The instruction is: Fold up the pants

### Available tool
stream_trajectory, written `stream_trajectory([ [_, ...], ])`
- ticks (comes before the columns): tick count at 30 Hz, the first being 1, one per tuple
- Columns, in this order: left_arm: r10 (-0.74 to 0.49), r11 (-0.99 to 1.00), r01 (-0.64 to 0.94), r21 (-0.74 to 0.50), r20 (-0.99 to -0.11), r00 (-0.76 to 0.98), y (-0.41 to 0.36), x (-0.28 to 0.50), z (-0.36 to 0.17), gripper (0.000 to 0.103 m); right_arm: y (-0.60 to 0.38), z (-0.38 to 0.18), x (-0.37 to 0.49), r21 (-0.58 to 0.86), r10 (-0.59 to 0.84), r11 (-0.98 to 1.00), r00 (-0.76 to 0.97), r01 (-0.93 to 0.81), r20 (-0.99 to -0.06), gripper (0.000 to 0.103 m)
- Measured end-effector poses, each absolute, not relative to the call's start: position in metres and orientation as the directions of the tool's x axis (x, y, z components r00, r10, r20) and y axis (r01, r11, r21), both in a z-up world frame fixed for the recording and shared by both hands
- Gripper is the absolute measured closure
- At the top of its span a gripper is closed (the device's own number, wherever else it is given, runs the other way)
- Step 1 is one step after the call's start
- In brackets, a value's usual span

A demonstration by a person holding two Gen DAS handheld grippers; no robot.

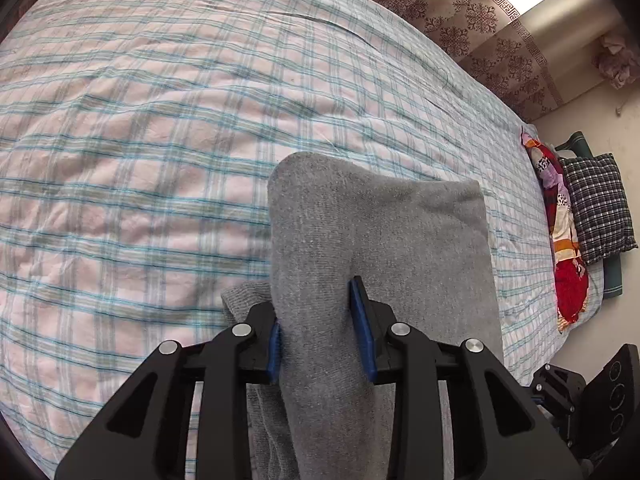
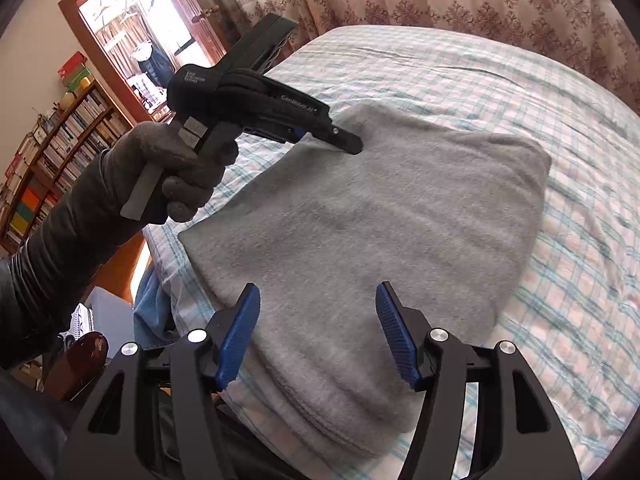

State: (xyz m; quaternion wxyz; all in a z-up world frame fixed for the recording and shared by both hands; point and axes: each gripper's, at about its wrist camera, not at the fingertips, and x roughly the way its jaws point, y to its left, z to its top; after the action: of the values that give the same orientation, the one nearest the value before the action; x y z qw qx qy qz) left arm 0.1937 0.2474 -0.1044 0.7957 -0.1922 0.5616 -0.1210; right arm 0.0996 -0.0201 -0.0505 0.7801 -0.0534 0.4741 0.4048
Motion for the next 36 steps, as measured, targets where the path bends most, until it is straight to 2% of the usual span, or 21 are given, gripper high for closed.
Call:
stream_trajectory([
  [4, -0.247, 0.957, -0.044, -0.286, -0.884, 0.396, 0.246, 0.181, -0.088, 0.047, -0.051, -0.050, 0.108, 0.292, 0.546, 0.727, 0.266, -0.621, -0.794, 0.042],
  [6, -0.208, 0.969, -0.036, -0.246, -0.881, 0.426, 0.244, 0.170, -0.074, 0.047, -0.058, -0.050, 0.109, 0.289, 0.538, 0.736, 0.271, -0.612, -0.798, 0.042],
  [13, -0.238, 0.971, 0.080, -0.227, -0.850, 0.471, 0.210, 0.106, -0.036, 0.043, -0.079, -0.064, 0.087, 0.292, 0.514, 0.743, 0.234, -0.602, -0.825, 0.042],
  [22, -0.219, 0.976, 0.111, -0.189, -0.880, 0.421, 0.183, 0.063, -0.081, 0.042, -0.066, -0.085, 0.078, 0.315, 0.498, 0.744, 0.175, -0.589, -0.849, 0.042],
  [27, -0.195, 0.980, 0.125, -0.154, -0.867, 0.458, 0.183, 0.055, -0.086, 0.042, -0.051, -0.103, 0.066, 0.307, 0.456, 0.719, 0.089, -0.623, -0.886, 0.042],
  [30, -0.169, 0.985, 0.114, -0.131, -0.870, 0.463, 0.178, 0.056, -0.082, 0.041, -0.047, -0.101, 0.062, 0.272, 0.438, 0.717, 0.112, -0.642, -0.892, 0.042],
  [32, -0.159, 0.986, 0.121, -0.115, -0.868, 0.470, 0.171, 0.055, -0.077, 0.032, -0.054, -0.091, 0.064, 0.293, 0.472, 0.713, 0.125, -0.637, -0.873, 0.042],
  [36, -0.176, 0.978, 0.186, -0.095, -0.855, 0.488, 0.143, 0.049, -0.061, 0.029, -0.070, -0.078, 0.068, 0.319, 0.507, 0.697, 0.126, -0.642, -0.853, 0.042],
])
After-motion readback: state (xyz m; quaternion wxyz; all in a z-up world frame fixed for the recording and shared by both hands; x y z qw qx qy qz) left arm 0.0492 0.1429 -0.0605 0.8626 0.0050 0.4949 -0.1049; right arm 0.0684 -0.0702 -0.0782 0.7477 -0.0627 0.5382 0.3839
